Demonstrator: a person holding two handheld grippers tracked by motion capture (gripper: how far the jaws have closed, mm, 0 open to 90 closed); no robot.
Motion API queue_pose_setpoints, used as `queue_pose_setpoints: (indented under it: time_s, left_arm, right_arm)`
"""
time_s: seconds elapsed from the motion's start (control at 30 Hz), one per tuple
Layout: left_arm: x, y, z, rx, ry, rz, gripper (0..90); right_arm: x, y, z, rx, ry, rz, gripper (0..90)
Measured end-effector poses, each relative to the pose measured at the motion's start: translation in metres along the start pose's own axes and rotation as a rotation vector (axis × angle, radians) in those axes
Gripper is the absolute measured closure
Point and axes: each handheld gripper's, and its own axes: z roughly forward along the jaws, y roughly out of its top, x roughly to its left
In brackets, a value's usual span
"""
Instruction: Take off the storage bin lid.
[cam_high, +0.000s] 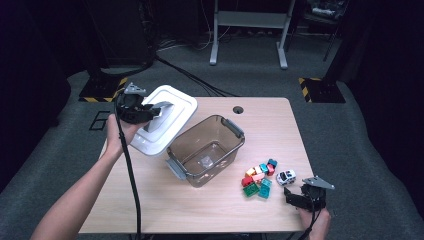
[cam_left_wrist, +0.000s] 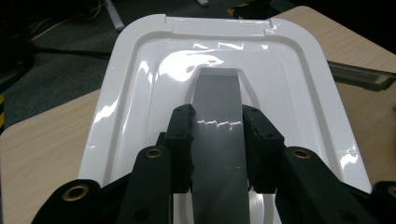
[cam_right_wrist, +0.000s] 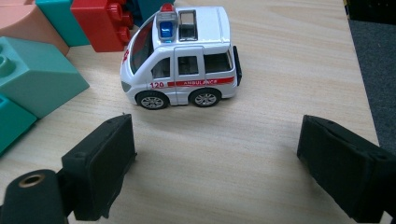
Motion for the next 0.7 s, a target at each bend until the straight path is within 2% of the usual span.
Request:
queue_pose_setpoints:
  time_s: [0.1, 0.37, 0.4, 0.57, 0.7]
  left_arm:
    - [0.015, -0.006, 0.000, 0.011, 0.030, -0.018, 67.0]
    - [0.050, -0.029, 0.012, 0.030, 0.107, -0.128, 67.0]
    - [0.053, -0.033, 0.014, 0.032, 0.116, -0.146, 67.0]
    - [0.068, -0.050, 0.027, 0.065, 0.170, -0.182, 67.0]
    - [0.078, -0.066, 0.039, 0.099, 0.194, -0.215, 67.0]
  right_arm:
    - [0.000, 0.000, 0.000, 0.000, 0.000, 0.000, 10.7]
    - [0.000, 0.000, 0.000, 0.000, 0.000, 0.000, 10.7]
    - [0.000, 0.000, 0.000, 0.000, 0.000, 0.000, 10.8]
    - [0.000, 0.000, 0.000, 0.000, 0.000, 0.000, 10.8]
    - [0.000, 0.000, 0.000, 0.000, 0.000, 0.000, 10.7]
